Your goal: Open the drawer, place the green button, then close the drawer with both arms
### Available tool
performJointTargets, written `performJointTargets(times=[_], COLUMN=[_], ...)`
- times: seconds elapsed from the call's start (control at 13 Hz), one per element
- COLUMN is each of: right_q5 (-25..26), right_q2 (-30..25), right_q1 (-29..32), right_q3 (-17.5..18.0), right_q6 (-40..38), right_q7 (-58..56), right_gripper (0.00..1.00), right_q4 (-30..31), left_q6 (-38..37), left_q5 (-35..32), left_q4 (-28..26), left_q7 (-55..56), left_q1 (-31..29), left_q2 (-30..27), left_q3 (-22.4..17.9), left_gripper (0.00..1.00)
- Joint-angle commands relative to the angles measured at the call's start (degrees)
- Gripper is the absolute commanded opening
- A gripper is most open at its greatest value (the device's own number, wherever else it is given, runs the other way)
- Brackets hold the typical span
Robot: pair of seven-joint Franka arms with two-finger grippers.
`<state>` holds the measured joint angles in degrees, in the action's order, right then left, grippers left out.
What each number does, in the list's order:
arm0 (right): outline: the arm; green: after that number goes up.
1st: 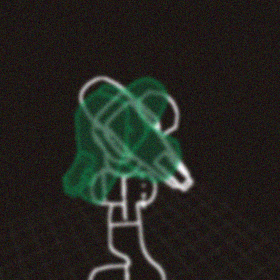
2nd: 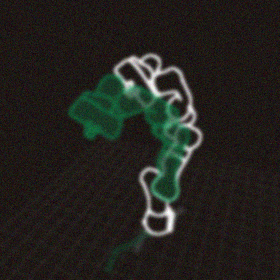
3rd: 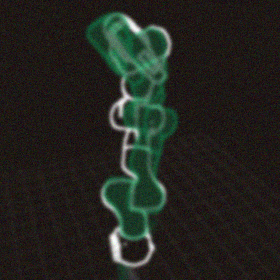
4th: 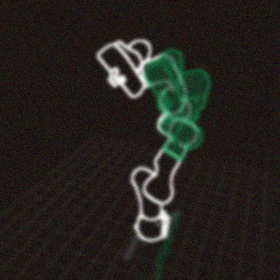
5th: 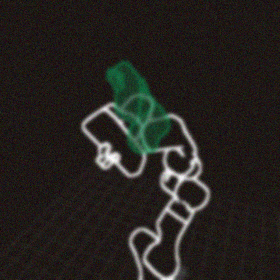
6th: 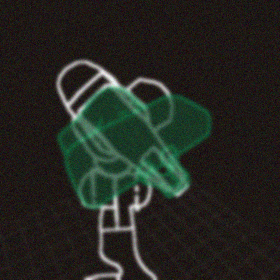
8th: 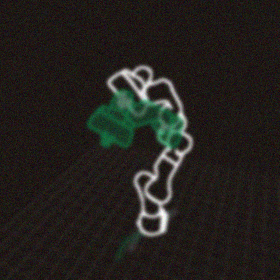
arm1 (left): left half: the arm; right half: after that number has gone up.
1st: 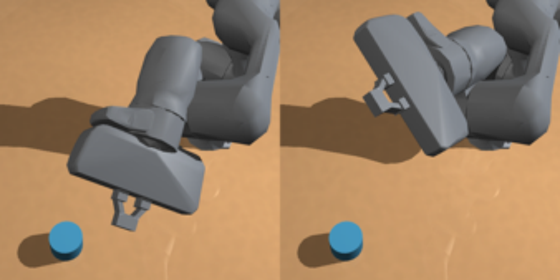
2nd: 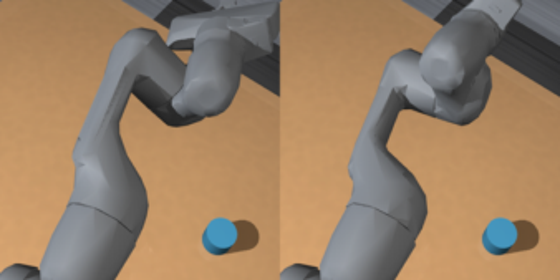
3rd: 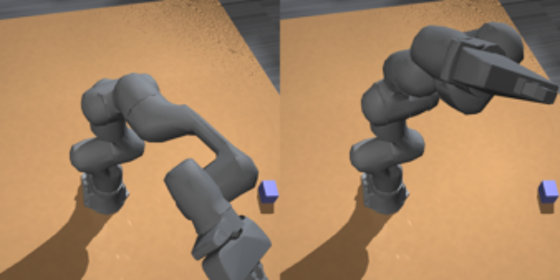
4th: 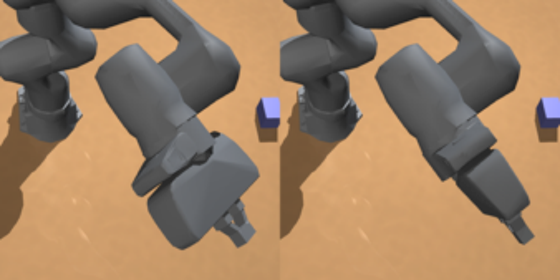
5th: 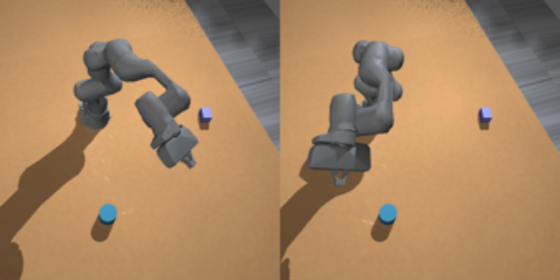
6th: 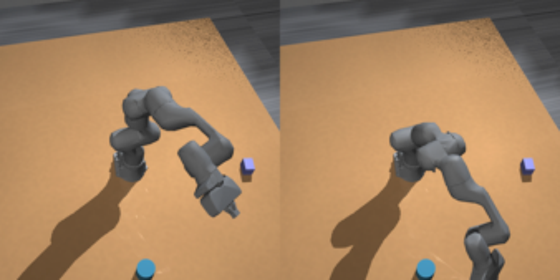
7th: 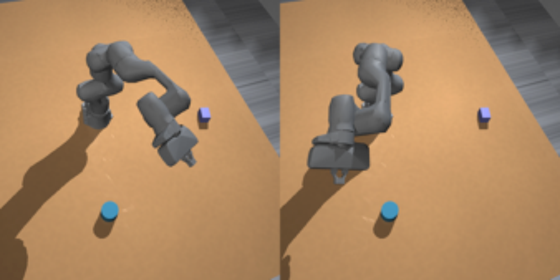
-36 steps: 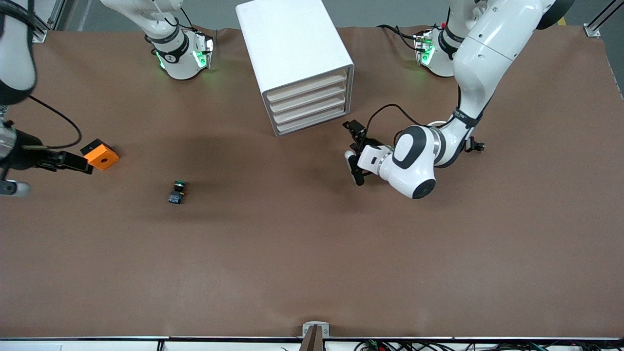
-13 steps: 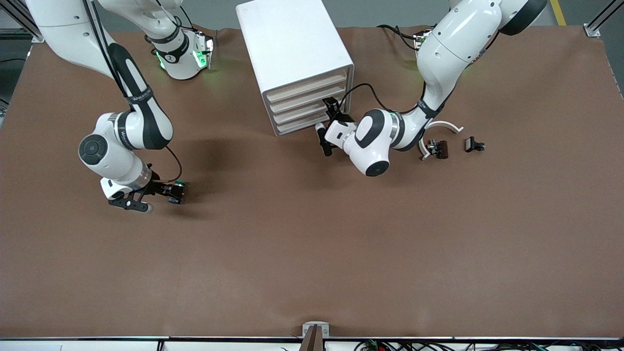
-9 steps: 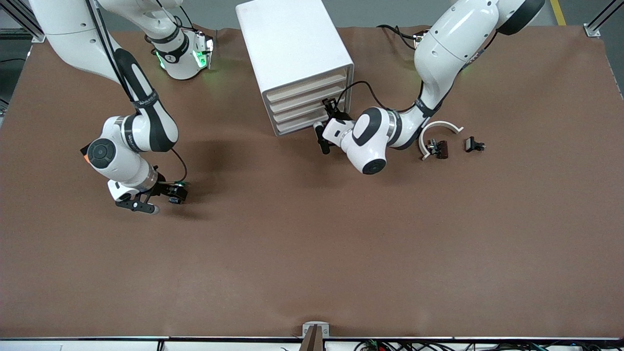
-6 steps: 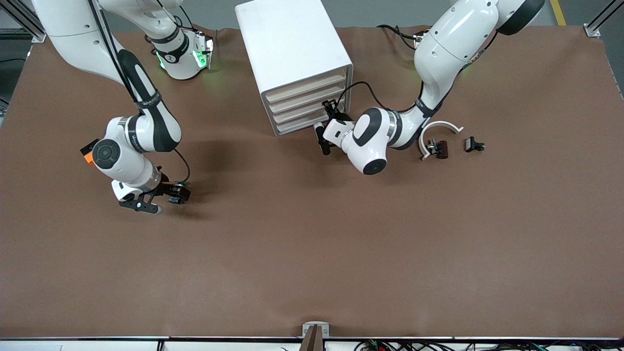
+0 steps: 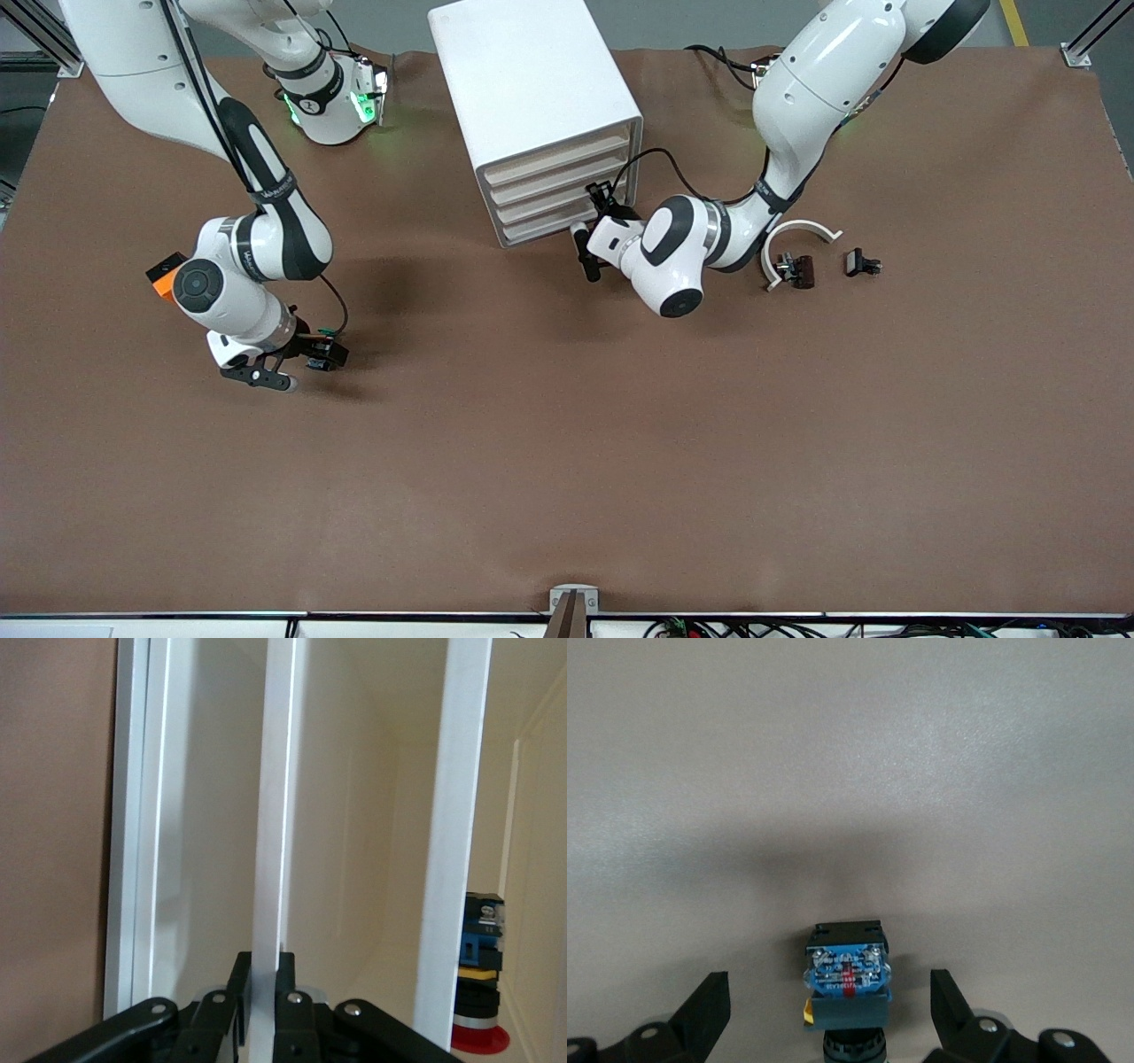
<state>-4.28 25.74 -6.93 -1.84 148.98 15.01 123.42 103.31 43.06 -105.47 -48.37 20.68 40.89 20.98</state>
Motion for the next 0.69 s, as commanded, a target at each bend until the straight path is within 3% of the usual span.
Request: performJointTargets(times=[0.0,0.15,0.23,0.31,0.38,0.54,0.62], right_q5=[-0.5,-0.5,-0.5,0.1,0.1,0.1,0.1], right_q2=[1.8,2.0,2.0,2.0,2.0,2.0,1.9], right_q1=[0.1,0.2,-0.1,0.0,0.1,-0.1,0.1], right_q3=[-0.2,-0.2,-0.3,-0.4,-0.4,-0.4,-0.4], right_q6=[1.1,1.1,1.2,1.2,1.2,1.3,1.1], right_q7=[0.6,0.6,0.6,0.5,0.5,0.5,0.6], right_gripper=[1.0,1.0,0.95,0.61,0.37,0.01,0.0], right_q4=[-1.0,-1.1,-1.0,-1.1,-1.0,-1.0,-1.1], left_q6=[0.7,1.1,1.1,1.4,1.6,1.9,1.9], left_q5=[0.0,0.0,0.0,0.0,0.0,-0.1,-0.5], left_q4=[0.6,1.9,2.4,2.8,3.0,3.4,4.0], left_q7=[0.3,0.2,0.2,0.2,0.1,-0.1,-0.1], left_q1=[0.2,0.2,0.2,0.2,0.2,0.2,0.2], left_q2=[-0.1,0.8,1.1,1.3,1.4,1.4,1.7], left_q3=[-1.3,-2.1,-2.5,-2.6,-3.1,-3.8,-4.4], left_gripper=[0.0,0.0,0.0,0.0,0.0,0.0,0.0])
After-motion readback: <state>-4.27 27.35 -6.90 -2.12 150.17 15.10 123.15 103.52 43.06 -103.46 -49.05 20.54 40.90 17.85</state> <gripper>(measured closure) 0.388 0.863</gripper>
